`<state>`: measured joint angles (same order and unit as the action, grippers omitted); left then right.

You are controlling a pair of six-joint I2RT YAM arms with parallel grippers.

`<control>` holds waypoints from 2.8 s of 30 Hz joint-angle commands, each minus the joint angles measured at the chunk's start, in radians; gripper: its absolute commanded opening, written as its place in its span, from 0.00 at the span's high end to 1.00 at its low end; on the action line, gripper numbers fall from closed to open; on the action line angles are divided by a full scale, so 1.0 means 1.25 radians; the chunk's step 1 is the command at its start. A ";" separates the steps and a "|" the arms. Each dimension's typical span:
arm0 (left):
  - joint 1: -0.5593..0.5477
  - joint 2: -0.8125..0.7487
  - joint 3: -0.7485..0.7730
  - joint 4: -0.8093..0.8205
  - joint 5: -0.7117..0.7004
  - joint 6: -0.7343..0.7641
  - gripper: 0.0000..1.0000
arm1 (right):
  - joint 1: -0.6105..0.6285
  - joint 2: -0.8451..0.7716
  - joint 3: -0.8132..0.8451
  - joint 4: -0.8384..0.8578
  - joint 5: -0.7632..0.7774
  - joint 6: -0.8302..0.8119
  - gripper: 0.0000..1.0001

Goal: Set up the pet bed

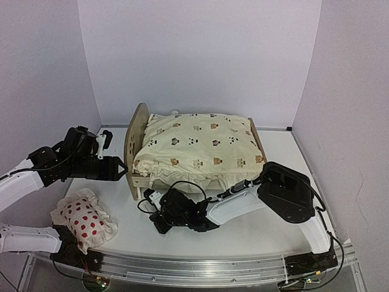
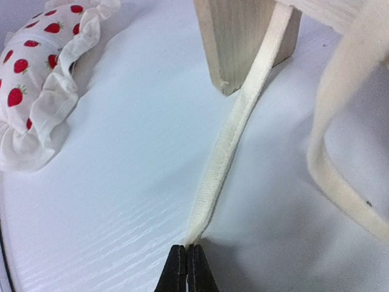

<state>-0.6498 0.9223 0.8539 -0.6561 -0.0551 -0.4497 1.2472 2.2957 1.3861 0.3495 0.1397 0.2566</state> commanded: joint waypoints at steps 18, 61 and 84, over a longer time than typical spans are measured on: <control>-0.004 0.088 -0.090 0.109 0.133 -0.114 0.45 | 0.009 -0.143 -0.171 -0.085 -0.336 0.071 1.00; -0.010 0.093 -0.127 0.123 0.123 -0.127 0.45 | 0.014 -0.257 -0.121 -0.280 -0.066 -0.083 0.45; -0.383 0.452 -0.032 0.067 0.029 -0.336 0.39 | -0.097 -0.473 -0.341 -0.264 0.094 -0.070 0.44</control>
<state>-1.1050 1.4465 0.7580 -0.5524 0.0230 -0.8139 1.1282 1.7432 0.9755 -0.0010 0.2434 0.1612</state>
